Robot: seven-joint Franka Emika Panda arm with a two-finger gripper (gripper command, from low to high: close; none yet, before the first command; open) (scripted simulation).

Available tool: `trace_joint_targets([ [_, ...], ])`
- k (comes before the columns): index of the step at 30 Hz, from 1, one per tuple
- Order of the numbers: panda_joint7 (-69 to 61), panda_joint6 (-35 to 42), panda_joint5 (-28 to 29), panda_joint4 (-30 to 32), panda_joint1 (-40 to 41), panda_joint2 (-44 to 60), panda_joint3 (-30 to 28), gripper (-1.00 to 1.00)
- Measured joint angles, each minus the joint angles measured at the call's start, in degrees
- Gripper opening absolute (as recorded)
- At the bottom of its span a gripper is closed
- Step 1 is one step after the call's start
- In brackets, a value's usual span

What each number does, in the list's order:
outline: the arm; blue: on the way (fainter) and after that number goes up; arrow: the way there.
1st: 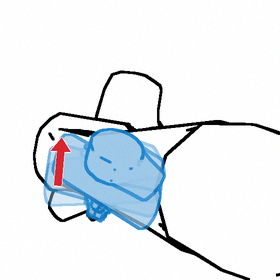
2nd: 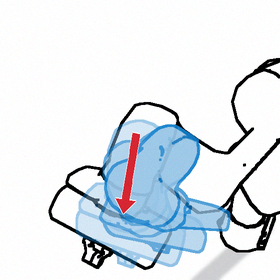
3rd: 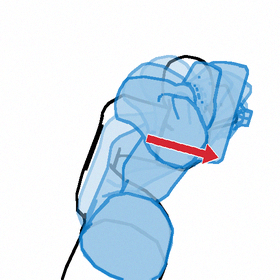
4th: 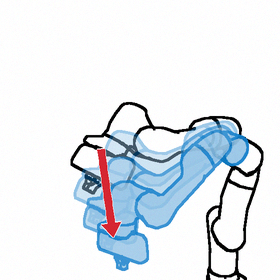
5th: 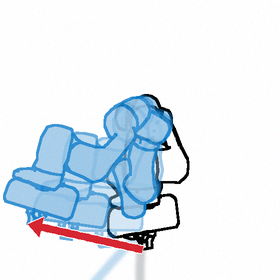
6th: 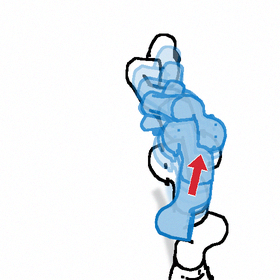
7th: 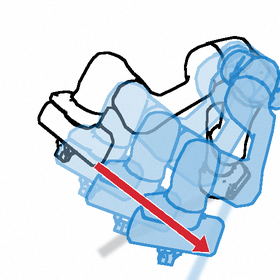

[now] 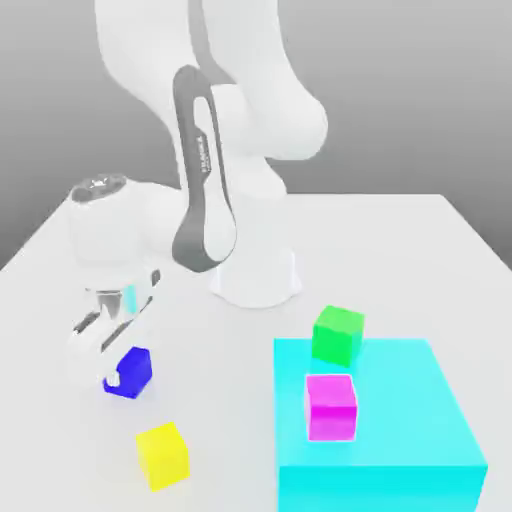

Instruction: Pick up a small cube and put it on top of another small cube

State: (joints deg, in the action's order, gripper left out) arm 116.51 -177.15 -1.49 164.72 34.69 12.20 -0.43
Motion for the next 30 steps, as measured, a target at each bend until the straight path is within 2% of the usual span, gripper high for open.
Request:
trace_joint_targets([
  [8, 1.22, 11.17, 1.59, 2.32, -0.15, -13.44, -0.6, -1.0],
  [17, -5.62, 25.02, -7.02, 0.65, -13.88, -25.95, 5.01, -1.0],
  [30, -9.39, 43.79, -10.64, -2.23, -33.43, -42.33, 15.35, -1.0],
])
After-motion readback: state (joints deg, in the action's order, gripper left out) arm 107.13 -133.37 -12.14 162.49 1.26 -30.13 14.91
